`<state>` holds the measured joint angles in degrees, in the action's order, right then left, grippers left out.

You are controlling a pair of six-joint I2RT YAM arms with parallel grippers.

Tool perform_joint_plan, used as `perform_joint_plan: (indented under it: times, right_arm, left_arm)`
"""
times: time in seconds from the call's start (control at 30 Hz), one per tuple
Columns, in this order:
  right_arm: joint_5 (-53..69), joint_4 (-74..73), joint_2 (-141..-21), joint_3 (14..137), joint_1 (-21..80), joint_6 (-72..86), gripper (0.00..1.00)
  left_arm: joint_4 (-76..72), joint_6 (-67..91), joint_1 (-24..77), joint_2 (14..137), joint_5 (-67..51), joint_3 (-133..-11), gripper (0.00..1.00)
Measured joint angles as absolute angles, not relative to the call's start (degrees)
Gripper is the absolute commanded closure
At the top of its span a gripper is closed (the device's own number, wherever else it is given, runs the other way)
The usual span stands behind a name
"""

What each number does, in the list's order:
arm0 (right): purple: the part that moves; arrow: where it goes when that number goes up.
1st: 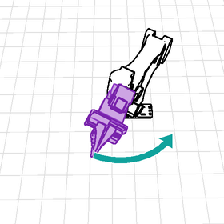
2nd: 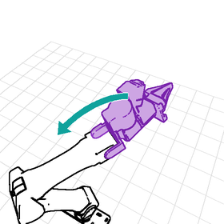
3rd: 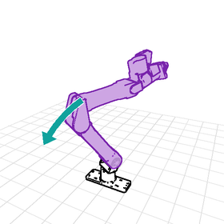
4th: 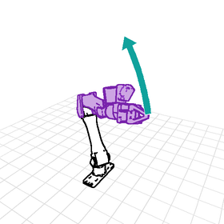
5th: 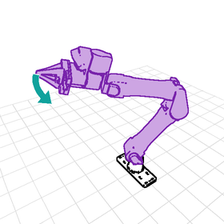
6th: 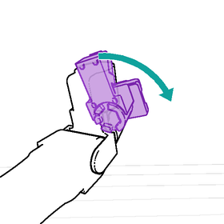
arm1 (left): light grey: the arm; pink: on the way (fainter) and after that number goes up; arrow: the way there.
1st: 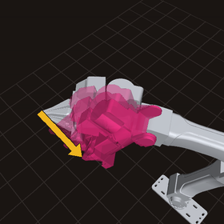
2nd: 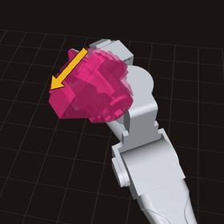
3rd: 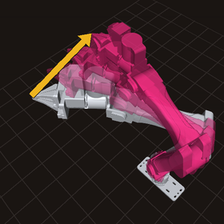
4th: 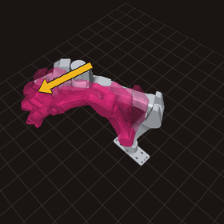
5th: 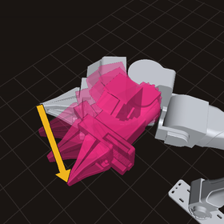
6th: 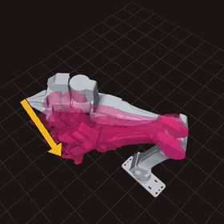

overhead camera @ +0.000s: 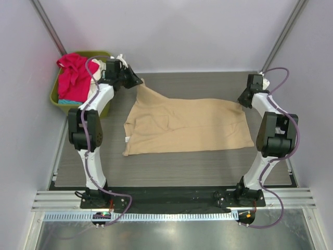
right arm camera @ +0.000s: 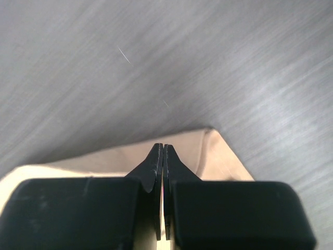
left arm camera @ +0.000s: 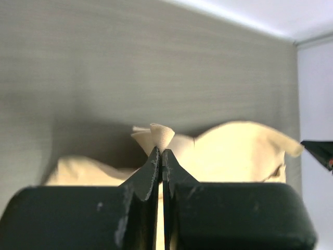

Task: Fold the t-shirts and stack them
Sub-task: Fold the tshirt

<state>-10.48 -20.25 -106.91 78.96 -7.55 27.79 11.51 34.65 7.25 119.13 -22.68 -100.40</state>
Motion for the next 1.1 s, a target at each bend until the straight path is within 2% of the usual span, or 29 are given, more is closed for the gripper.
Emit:
perform_joint_plan:
  times: [0.3,0.6,1.1]
  right_arm:
    - [-10.63,-20.18,-101.21,71.99,-8.38,27.81,0.99]
    - [-10.98,-19.57,-99.24,68.75,-12.62,28.42,0.99]
    - [-10.81,-18.44,-99.18,64.73,-13.47,29.06,0.99]
  left_arm:
    - [12.58,30.74,11.38,101.43,-16.05,-78.41,1.0]
    - [13.17,30.39,13.5,85.76,-9.32,-62.24,1.0]
    - [17.08,34.3,16.78,71.44,-5.82,-52.23,1.0]
